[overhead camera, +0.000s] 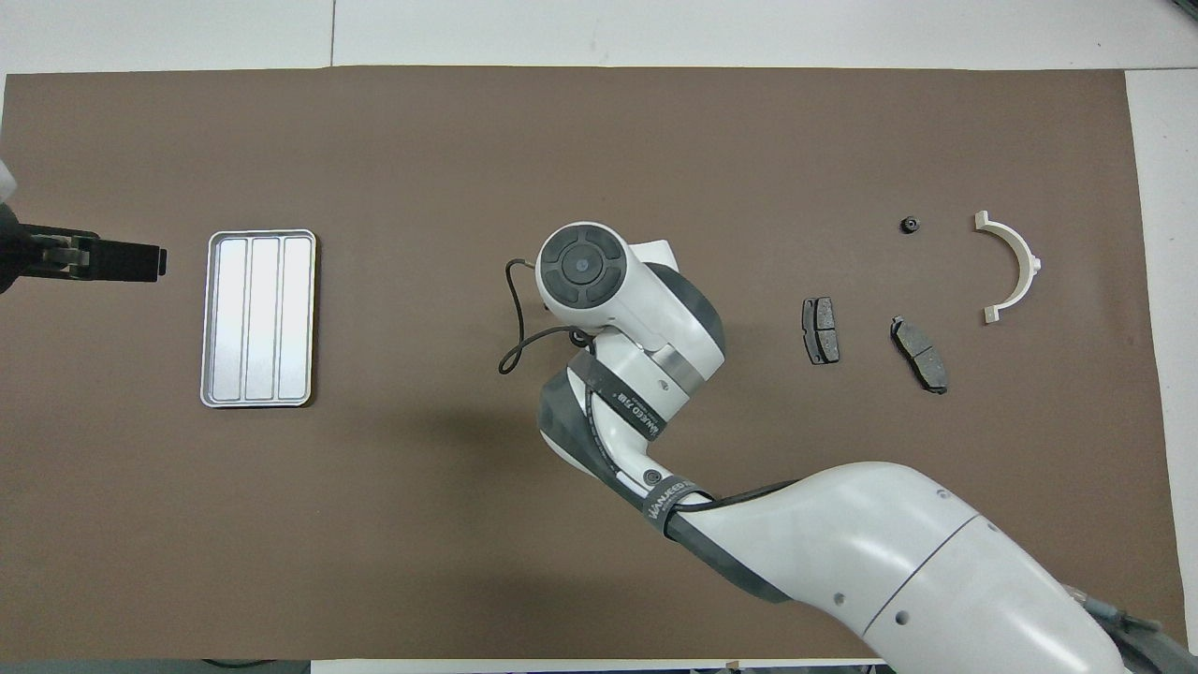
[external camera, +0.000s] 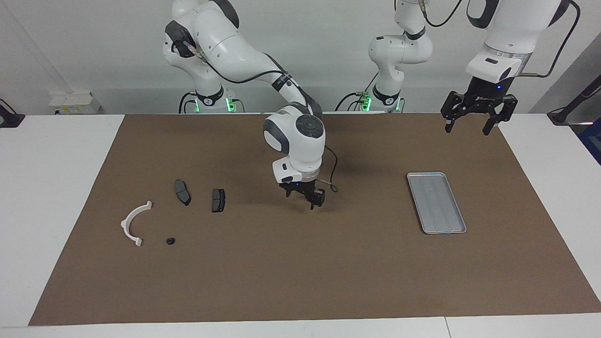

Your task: Pick bearing gear from pile to tray

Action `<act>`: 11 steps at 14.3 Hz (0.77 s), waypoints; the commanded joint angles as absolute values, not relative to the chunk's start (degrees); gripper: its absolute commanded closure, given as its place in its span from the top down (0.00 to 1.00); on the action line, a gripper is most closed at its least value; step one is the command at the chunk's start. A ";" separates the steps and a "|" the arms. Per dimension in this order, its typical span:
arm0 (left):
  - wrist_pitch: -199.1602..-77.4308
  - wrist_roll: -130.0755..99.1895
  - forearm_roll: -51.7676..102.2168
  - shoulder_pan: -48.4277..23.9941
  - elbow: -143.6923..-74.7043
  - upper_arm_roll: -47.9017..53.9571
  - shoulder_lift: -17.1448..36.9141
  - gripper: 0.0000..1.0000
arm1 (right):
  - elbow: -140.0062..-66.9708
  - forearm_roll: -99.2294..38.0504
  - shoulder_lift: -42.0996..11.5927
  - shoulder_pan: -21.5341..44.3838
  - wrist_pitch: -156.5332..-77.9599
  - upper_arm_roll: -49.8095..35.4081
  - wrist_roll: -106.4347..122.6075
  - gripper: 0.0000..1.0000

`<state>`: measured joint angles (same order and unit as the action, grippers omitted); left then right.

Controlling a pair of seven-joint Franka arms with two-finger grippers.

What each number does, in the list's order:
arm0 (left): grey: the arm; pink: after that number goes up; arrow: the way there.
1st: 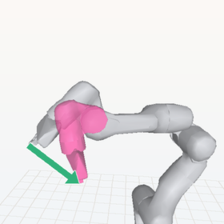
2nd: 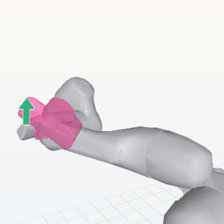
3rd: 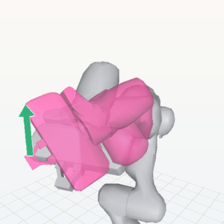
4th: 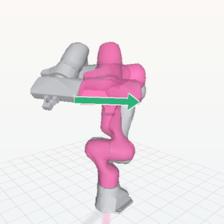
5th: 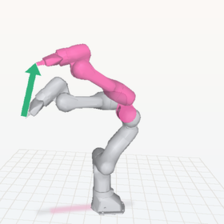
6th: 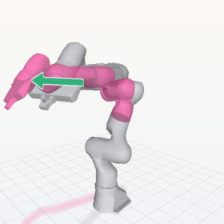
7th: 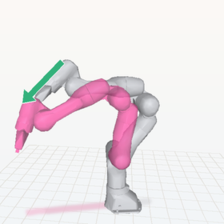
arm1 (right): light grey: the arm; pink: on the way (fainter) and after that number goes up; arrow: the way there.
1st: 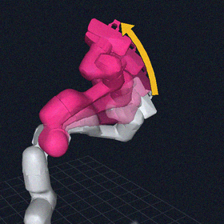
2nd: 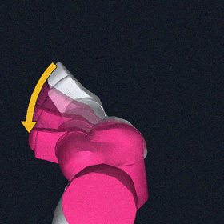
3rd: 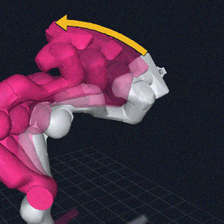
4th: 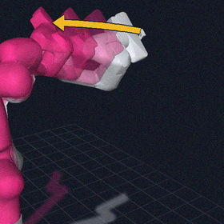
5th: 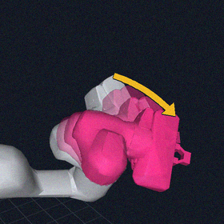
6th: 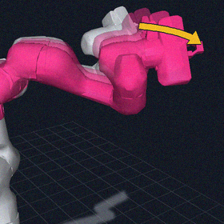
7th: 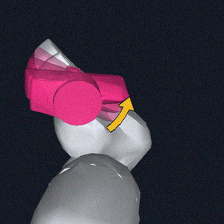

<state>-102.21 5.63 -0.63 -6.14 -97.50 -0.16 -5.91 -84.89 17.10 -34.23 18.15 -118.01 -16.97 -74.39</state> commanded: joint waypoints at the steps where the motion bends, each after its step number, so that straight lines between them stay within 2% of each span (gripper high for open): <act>1: -100.72 6.50 -1.41 -5.27 -101.33 -0.09 -9.13 1.00 | -84.82 17.85 -29.64 13.46 -113.31 -18.19 -68.50 0.98; 8: -100.98 5.72 -1.41 -5.01 -115.20 1.05 -16.95 1.00 | -84.90 12.48 -21.19 -0.42 -105.30 -18.19 -37.05 0.98; 11: -101.86 1.34 -1.58 -6.41 -115.58 4.47 -15.56 1.00 | -85.17 12.39 -20.21 -5.17 -104.59 -18.28 -26.04 0.98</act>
